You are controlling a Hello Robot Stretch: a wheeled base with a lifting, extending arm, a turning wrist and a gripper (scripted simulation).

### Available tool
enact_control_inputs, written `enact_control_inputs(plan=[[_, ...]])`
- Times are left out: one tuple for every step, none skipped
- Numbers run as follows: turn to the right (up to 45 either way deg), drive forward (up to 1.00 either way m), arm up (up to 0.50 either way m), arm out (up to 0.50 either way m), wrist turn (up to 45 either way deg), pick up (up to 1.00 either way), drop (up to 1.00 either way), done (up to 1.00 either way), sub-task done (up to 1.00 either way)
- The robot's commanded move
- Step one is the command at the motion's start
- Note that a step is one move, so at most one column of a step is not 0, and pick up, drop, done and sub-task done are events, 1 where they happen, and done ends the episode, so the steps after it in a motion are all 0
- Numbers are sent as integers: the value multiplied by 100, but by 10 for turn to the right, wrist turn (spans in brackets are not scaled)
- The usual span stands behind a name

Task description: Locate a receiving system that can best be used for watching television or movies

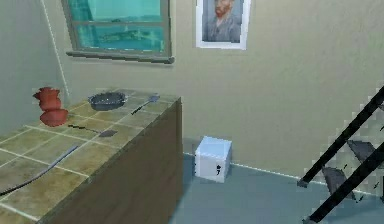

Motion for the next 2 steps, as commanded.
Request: enact_control_inputs(plan=[[180, 0, 0, 0, 0, 0, 0, 0, 0], [0, 50, 0, 0, 0, 0, 0, 0, 0]])
